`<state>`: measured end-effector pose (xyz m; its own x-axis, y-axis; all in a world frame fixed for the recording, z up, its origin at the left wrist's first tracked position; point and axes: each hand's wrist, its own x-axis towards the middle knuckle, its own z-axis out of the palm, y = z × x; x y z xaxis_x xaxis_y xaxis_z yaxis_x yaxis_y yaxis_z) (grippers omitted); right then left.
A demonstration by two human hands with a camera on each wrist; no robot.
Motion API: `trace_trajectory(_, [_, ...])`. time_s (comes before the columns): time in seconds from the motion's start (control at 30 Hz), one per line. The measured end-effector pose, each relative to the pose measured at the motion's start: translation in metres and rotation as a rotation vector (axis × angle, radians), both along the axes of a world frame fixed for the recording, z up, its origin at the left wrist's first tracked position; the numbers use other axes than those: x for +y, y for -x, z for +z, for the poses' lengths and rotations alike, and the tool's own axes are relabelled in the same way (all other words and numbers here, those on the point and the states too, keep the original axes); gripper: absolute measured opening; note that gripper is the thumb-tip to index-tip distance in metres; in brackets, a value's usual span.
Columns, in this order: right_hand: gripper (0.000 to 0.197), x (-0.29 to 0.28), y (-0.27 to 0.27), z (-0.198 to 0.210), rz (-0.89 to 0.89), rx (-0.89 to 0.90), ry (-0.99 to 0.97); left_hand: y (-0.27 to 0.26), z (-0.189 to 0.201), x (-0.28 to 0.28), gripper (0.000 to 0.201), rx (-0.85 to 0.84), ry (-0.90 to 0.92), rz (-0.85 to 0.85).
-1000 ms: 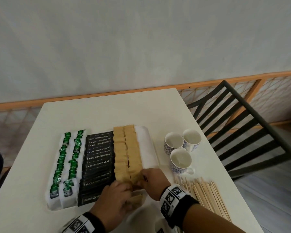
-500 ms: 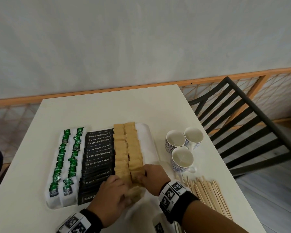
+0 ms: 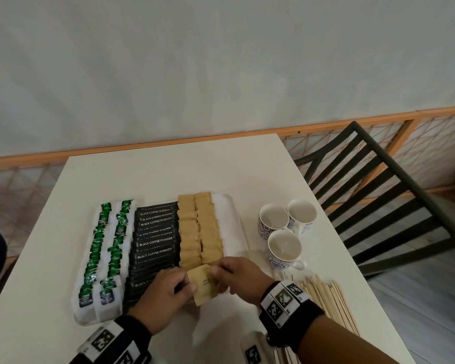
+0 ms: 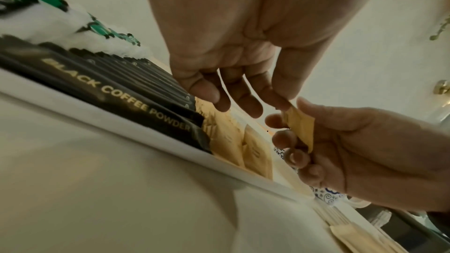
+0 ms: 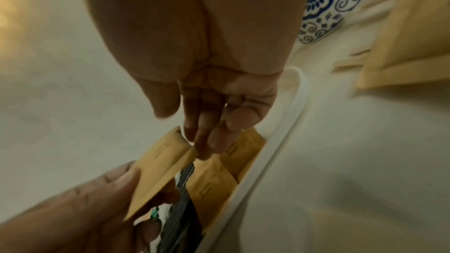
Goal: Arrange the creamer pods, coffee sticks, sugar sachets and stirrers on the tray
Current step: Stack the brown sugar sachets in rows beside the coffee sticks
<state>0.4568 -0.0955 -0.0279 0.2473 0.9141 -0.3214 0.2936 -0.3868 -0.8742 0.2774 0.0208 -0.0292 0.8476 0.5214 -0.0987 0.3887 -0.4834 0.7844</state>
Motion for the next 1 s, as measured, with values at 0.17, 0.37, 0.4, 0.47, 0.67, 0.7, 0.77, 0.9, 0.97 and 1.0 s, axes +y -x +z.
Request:
trace_trajectory(0.17, [0.016,-0.004,0.001,-0.005,-0.114,0.187,-0.085,-0.007,-0.003,-0.007,0.034,0.011,0.167,0.056])
trace_trajectory(0.37, [0.023,-0.007,0.002,-0.004,-0.157,0.303,-0.112,-0.011,0.001,-0.019,0.028,-0.057,0.509,0.089])
trace_trajectory(0.4, [0.024,-0.008,0.000,-0.003,-0.135,0.260,-0.087,-0.011,0.002,-0.017,0.016,-0.052,0.436,0.106])
trace_trajectory(0.47, [0.026,-0.010,-0.004,-0.003,-0.062,0.145,-0.030,-0.009,0.003,-0.012,0.013,-0.036,0.291,0.108])
trace_trajectory(0.67, [0.025,-0.013,0.002,0.004,0.189,-0.076,0.015,-0.018,0.020,-0.023,0.023,0.014,0.045,-0.013])
trace_trajectory(0.7, [0.025,-0.011,0.004,0.003,0.219,-0.135,0.027,-0.020,0.021,-0.026,0.022,-0.008,0.043,0.022])
trace_trajectory(0.77, [0.025,-0.009,0.006,0.000,0.236,-0.259,0.042,-0.024,0.021,-0.027,0.025,-0.058,0.022,0.141])
trace_trajectory(0.9, [0.028,-0.008,0.000,-0.008,0.018,-0.318,0.037,-0.021,0.020,-0.021,0.029,-0.077,-0.061,0.293])
trace_trajectory(0.97, [0.027,-0.009,-0.004,-0.011,-0.070,-0.335,0.043,-0.017,0.017,-0.018,0.030,-0.043,-0.086,0.290])
trace_trajectory(1.0, [0.029,-0.009,-0.004,-0.011,-0.089,-0.345,0.040,-0.015,0.016,-0.018,0.029,-0.029,-0.091,0.284])
